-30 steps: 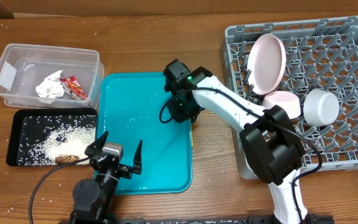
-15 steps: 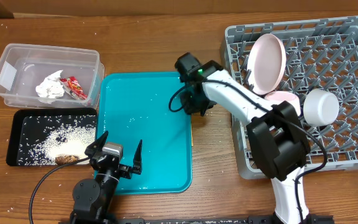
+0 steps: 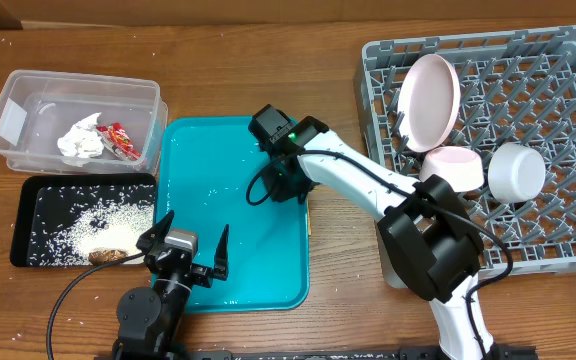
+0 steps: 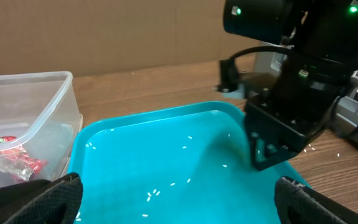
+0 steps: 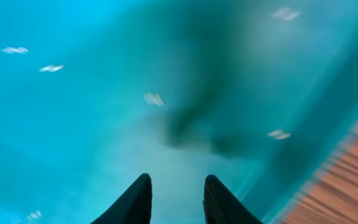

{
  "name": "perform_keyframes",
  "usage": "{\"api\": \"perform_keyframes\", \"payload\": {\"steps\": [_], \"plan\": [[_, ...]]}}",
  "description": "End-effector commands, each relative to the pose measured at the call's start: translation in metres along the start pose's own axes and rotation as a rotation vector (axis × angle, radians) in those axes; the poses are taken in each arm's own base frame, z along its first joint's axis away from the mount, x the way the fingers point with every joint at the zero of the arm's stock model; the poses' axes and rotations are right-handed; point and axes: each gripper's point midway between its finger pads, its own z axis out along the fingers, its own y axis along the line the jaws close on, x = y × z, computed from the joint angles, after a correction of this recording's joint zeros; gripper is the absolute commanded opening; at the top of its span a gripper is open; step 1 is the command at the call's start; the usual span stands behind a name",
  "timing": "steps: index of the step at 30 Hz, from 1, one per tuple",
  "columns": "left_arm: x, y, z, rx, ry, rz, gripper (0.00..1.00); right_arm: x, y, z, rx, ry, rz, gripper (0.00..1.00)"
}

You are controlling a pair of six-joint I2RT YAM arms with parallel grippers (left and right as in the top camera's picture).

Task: Sort waste into correct bins and load items into the dishwasher

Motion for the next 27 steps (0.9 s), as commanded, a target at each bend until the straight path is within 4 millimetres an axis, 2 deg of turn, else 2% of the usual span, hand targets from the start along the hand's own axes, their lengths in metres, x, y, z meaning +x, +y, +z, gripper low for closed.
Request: {"api": "perform_keyframes", "payload": {"steps": [1,5,11,13,22,27], "plan": [[0.000,-0.003,0.000,0.013,-0.005,-0.004,1.00,-0.010,-0.063,-0.005,0.229,-0.051,0.132,0.31],[0.000,-0.003,0.000,0.013,-0.005,-0.004,1.00,-0.012,-0.074,-0.004,0.168,-0.033,0.180,0.35],[0.000,-0.003,0.000,0.013,-0.005,-0.004,1.00,-0.007,-0.049,0.018,-0.034,0.046,0.170,0.35],[0.000,-0.003,0.000,0.013,-0.005,-0.004,1.00,-0.001,-0.041,0.027,-0.058,0.078,0.163,0.29],[0.000,-0.003,0.000,0.013,-0.005,-0.004,1.00,-0.002,-0.012,0.023,-0.072,0.054,0.077,0.28],[0.000,-0.003,0.000,0.013,-0.005,-0.005,1.00,0.001,-0.005,0.025,-0.036,0.047,0.044,0.26]]}}
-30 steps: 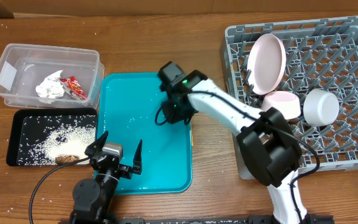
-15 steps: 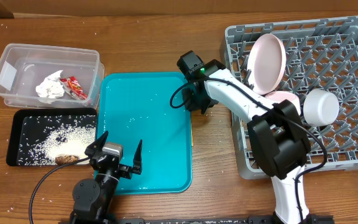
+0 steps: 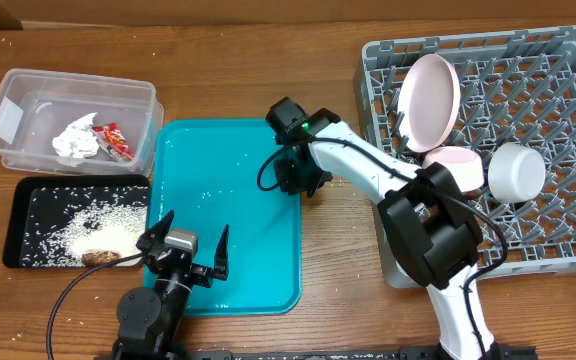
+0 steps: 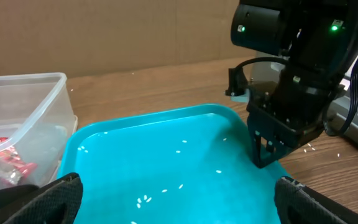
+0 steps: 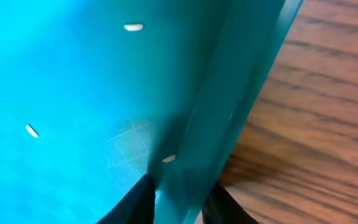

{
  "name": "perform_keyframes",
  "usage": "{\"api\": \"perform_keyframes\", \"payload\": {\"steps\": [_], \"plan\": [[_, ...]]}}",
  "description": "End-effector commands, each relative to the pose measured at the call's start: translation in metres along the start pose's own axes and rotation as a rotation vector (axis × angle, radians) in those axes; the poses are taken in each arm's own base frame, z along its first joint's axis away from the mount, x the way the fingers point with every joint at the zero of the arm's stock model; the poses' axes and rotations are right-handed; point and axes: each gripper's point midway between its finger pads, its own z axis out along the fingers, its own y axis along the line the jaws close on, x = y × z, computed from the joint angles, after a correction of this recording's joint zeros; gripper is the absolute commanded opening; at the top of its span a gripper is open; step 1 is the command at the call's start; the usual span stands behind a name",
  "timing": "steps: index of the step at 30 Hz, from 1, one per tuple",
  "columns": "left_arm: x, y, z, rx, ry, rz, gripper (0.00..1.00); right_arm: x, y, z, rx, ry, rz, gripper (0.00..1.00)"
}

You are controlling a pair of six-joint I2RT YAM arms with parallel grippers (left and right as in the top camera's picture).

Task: Sort waste into correct bins and load items into the dishwasher

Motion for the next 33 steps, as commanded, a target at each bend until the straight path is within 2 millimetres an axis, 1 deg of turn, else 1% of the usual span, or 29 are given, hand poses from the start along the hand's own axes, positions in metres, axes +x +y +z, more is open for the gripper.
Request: {"api": "perform_keyframes", "payload": {"steps": [1,3,4,6,7,10,12,15,18,24,26,31,33], "plan": [[0.000,-0.003,0.000,0.013,-0.006,-0.004,1.00,0.004,0.013,0.005,0.017,-0.003,-0.047,0.26],[0.000,-0.003,0.000,0.013,-0.006,-0.004,1.00,0.002,0.008,0.004,0.049,-0.013,-0.039,0.26],[0.000,-0.003,0.000,0.013,-0.006,-0.004,1.00,0.001,0.001,0.001,0.088,-0.020,-0.015,0.26],[0.000,-0.003,0.000,0.013,-0.006,-0.004,1.00,-0.004,-0.009,-0.006,0.135,-0.037,-0.007,0.26],[0.000,-0.003,0.000,0.013,-0.006,-0.004,1.00,-0.006,-0.010,-0.010,0.144,-0.044,-0.011,0.25],[0.000,-0.003,0.000,0.013,-0.006,-0.004,1.00,-0.010,-0.003,-0.024,0.130,-0.066,-0.028,0.22],[0.000,-0.003,0.000,0.013,-0.006,-0.004,1.00,-0.011,0.004,-0.028,0.113,-0.078,-0.037,0.21],[0.000,-0.003,0.000,0.013,-0.006,-0.005,1.00,-0.009,0.014,-0.027,0.078,-0.070,-0.048,0.17],[0.000,-0.003,0.000,0.013,-0.006,-0.004,1.00,-0.009,0.023,-0.025,0.066,-0.082,-0.063,0.17],[0.000,-0.003,0.000,0.013,-0.006,-0.004,1.00,-0.013,0.055,-0.024,0.027,-0.138,-0.140,0.18],[0.000,-0.003,0.000,0.013,-0.006,-0.005,1.00,-0.013,0.059,-0.024,0.024,-0.143,-0.147,0.18],[0.000,-0.003,0.000,0.013,-0.006,-0.004,1.00,-0.015,0.052,-0.027,0.043,-0.150,-0.137,0.18],[0.000,-0.003,0.000,0.013,-0.006,-0.005,1.00,-0.019,0.043,-0.035,0.060,-0.163,-0.119,0.30]]}}
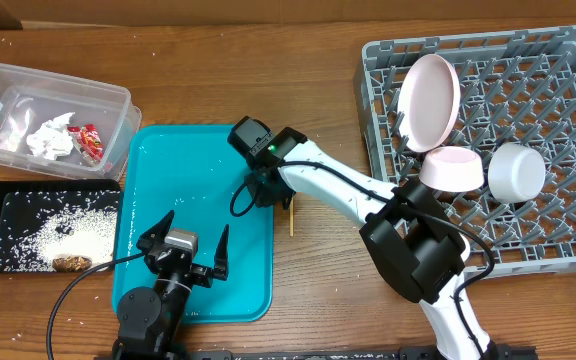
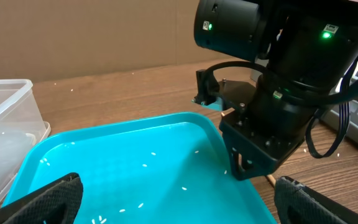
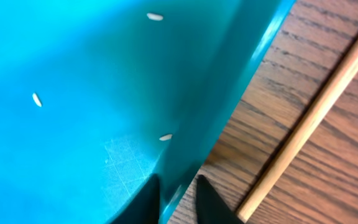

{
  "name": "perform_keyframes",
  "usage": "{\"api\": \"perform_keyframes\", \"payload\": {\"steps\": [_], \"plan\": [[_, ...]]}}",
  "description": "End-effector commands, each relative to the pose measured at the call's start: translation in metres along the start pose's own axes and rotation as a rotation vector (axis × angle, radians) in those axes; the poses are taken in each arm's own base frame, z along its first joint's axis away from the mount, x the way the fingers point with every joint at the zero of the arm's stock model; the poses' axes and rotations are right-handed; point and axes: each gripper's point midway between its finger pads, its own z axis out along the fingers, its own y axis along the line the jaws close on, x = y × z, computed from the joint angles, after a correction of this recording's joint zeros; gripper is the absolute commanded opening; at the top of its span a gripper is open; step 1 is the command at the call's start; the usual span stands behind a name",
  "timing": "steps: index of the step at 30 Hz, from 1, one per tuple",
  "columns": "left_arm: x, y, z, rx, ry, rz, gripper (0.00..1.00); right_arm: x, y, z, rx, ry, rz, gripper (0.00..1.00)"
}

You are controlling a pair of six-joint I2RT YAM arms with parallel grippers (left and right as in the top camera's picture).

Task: Sort waste into correct bins and load items into the dishwasher

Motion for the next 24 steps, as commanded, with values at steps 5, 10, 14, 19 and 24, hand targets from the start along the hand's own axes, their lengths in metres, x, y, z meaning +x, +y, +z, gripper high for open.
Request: {"api": "perform_keyframes", "payload": {"steps": [5,10,14,19,24], "plan": [[0.000,-0.003,0.000,0.013,-0.006,-0.004,1.00,-0.035,-0.037,-0.063,0.031,-0.150,0.077,0.38],[0.000,-0.003,0.000,0.013,-0.006,-0.004,1.00,-0.036,-0.062,-0.067,0.041,-0.145,0.174,0.34],[0.000,-0.003,0.000,0.013,-0.006,-0.004,1.00,-0.029,-0.076,-0.046,0.042,-0.104,0.209,0.28],[0.000,-0.003,0.000,0.013,-0.006,-0.005,1.00,-0.018,-0.061,-0.018,-0.019,-0.028,0.198,0.29],[0.000,-0.003,0.000,0.013,-0.006,-0.004,1.00,-0.008,-0.049,0.007,-0.035,0.028,0.208,0.29]]}}
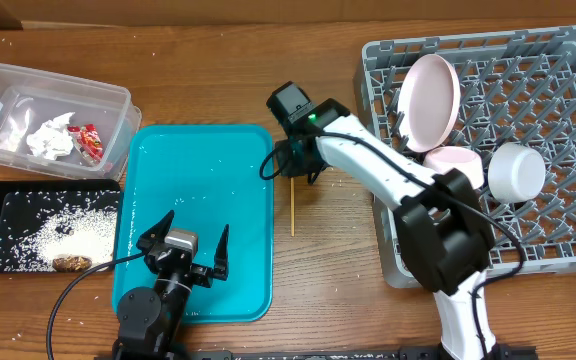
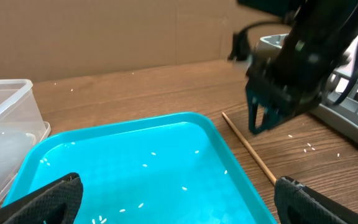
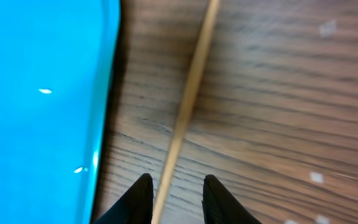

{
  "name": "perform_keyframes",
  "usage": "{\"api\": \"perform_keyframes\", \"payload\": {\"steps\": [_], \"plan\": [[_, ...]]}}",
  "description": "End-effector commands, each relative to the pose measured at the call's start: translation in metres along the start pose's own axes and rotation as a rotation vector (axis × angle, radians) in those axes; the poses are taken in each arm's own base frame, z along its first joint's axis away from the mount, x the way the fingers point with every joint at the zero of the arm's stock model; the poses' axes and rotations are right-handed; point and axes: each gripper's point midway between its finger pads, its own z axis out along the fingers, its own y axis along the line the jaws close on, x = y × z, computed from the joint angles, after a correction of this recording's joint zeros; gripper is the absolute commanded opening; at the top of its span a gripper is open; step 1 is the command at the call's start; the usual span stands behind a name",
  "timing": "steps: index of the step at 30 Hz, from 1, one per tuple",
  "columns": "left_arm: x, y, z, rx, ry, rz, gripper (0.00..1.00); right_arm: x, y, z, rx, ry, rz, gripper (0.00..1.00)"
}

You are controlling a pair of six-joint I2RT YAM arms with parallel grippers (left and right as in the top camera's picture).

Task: Sort waste into correct bins and load items into the dishwasher

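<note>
A thin wooden chopstick [image 1: 291, 205] lies on the table just right of the teal tray [image 1: 193, 220], which holds scattered rice grains. My right gripper [image 1: 298, 168] hovers at the chopstick's far end, open. In the right wrist view the chopstick [image 3: 191, 93] runs between the two fingertips of the right gripper [image 3: 178, 200] without being clamped. My left gripper [image 1: 186, 255] stands open over the tray's near end. In the left wrist view the left gripper [image 2: 179, 205] is wide open, and beyond it are the tray [image 2: 123, 168], the chopstick [image 2: 250, 152] and the right gripper [image 2: 263, 121].
A grey dish rack [image 1: 558, 150] at the right holds a pink plate [image 1: 428, 100], a pink bowl [image 1: 455, 168] and a white cup [image 1: 516, 172]. A clear bin [image 1: 8, 95] with wrappers sits at the far left. In front of it is a black tray of rice.
My right gripper has let go of the tray's right rim, moved right and now stands open over the chopstick. The tray, the bins and my left gripper have not moved.
My right gripper was first over the inside of the tray, which lay further right. Then it gripped the tray's right rim. Later the tray and both bins stood further left and a chopstick showed beside the tray. Now the gripper is open at the chopstick.
</note>
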Motion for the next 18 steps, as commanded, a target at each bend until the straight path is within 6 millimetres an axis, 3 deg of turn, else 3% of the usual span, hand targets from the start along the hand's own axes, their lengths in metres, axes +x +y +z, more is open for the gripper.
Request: {"api": "perform_keyframes", "payload": {"steps": [1,5,7,10,14,18], "plan": [[0.000,-0.003,0.000,0.013,-0.005,-0.005,1.00,0.019,0.009,0.027,-0.011,0.075,0.018,0.29],[0.000,-0.003,0.000,0.013,-0.005,-0.004,1.00,0.024,0.005,0.037,0.023,0.097,0.054,0.09],[0.000,-0.003,0.000,0.013,-0.005,-0.004,1.00,0.021,0.001,0.032,0.039,0.085,0.057,0.04],[0.000,-0.003,0.000,0.013,-0.005,-0.004,1.00,0.011,-0.009,0.013,0.079,0.051,0.065,0.04],[0.000,-0.003,0.000,0.013,-0.005,-0.004,1.00,-0.021,-0.032,-0.062,0.102,-0.103,0.073,0.04],[0.000,-0.003,0.000,0.013,-0.005,-0.004,1.00,-0.039,-0.052,-0.126,0.081,-0.233,0.010,0.04]]}}
